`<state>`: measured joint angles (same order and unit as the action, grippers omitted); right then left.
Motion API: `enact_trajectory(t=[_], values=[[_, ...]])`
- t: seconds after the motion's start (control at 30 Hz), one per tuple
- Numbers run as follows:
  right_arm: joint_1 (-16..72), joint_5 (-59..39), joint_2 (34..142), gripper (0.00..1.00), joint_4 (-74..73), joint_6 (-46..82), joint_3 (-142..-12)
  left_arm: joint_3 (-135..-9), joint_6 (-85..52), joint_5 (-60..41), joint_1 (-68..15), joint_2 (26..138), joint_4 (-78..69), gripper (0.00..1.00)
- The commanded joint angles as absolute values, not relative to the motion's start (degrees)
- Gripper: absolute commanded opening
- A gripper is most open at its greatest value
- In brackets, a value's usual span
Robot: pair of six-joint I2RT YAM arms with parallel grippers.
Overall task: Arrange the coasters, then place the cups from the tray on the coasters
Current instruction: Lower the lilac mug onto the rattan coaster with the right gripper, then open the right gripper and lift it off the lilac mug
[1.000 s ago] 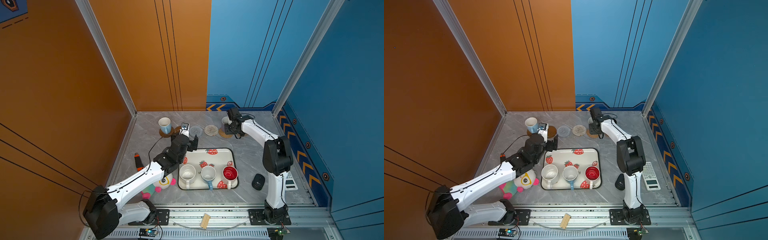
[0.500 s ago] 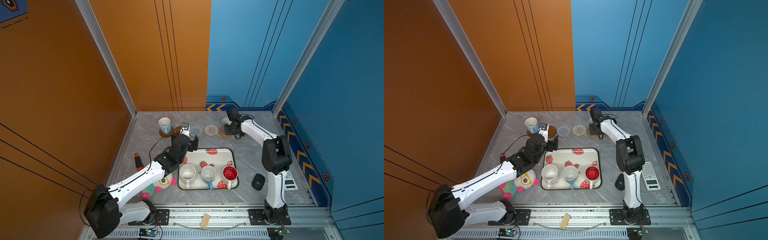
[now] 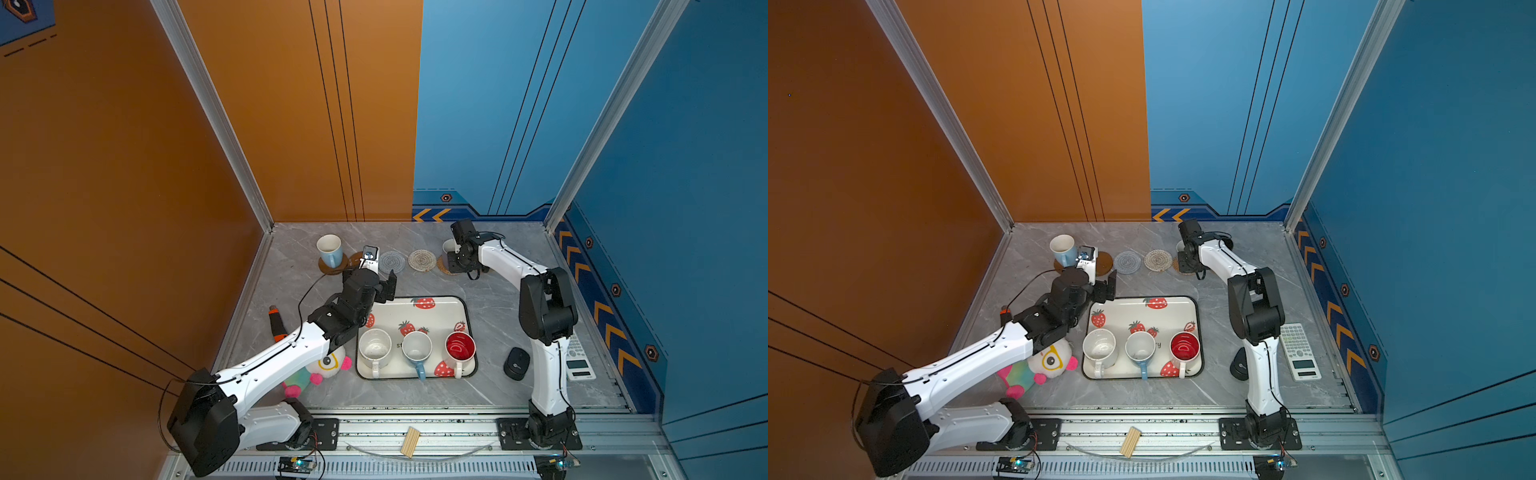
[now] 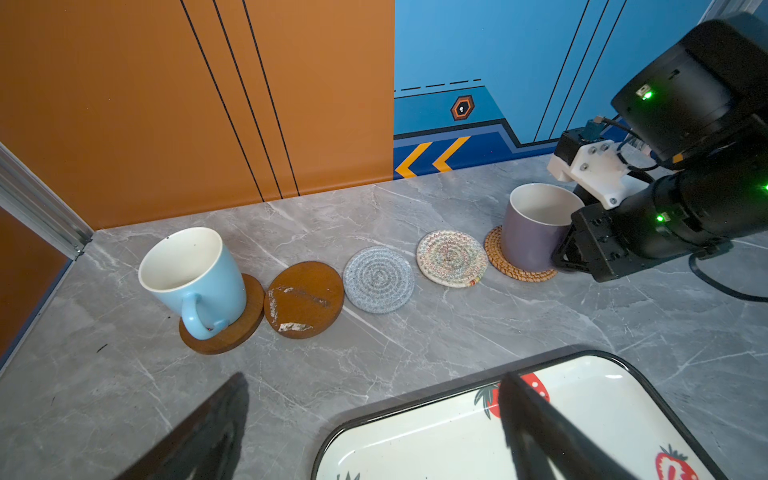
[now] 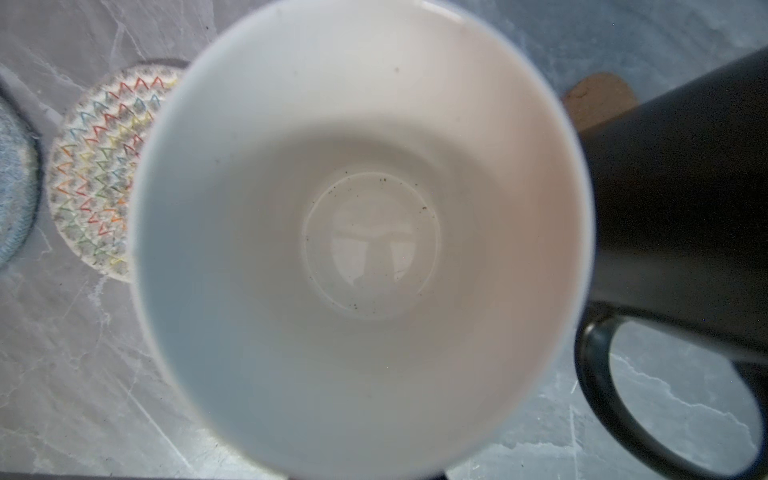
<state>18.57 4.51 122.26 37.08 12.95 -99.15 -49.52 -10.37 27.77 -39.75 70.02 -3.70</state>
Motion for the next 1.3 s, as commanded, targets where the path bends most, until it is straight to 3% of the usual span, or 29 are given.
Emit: enact_trajectory(t=[0.0, 0.17, 0.23, 0.33, 0.5, 0.73, 1.0, 1.17, 1.27], values=[[18.1, 4.3, 121.8, 0.0, 35.7, 13.9, -100.9, -50.0, -10.9, 26.9, -39.3, 69.8, -4.8, 0.94], [18.1, 4.2, 121.5, 0.01, 35.7, 14.2, -100.6, -49.8, -10.9, 27.0, -39.2, 69.4, -4.7, 0.94], [18.1, 4.3, 121.4, 0.11, 35.7, 14.2, -100.5, -49.6, -11.0, 26.9, -39.2, 69.2, -4.8, 0.94], [18.1, 4.2, 121.1, 0.16, 35.8, 14.4, -100.0, -49.3, -11.0, 27.1, -39.1, 68.9, -4.7, 0.94], [18.1, 4.1, 120.5, 0.34, 35.7, 14.6, -99.4, -49.1, -11.2, 27.0, -39.2, 68.3, -4.7, 0.94], [18.2, 4.1, 119.2, 0.45, 35.6, 15.0, -98.1, -48.8, -11.3, 26.9, -39.2, 67.6, -4.6, 0.94], [18.8, 4.9, 110.5, 0.63, 35.2, 15.6, -94.3, -48.6, -12.2, 26.2, -39.2, 66.3, -4.5, 0.94], [19.4, 6.0, 102.2, 0.68, 32.9, 16.7, -89.2, -48.9, -13.0, 25.5, -39.6, 65.7, -3.8, 0.94], [22.2, 11.4, 96.1, 0.71, 31.5, 17.3, -84.9, -49.4, -13.4, 25.5, -39.9, 65.2, -2.8, 0.94]])
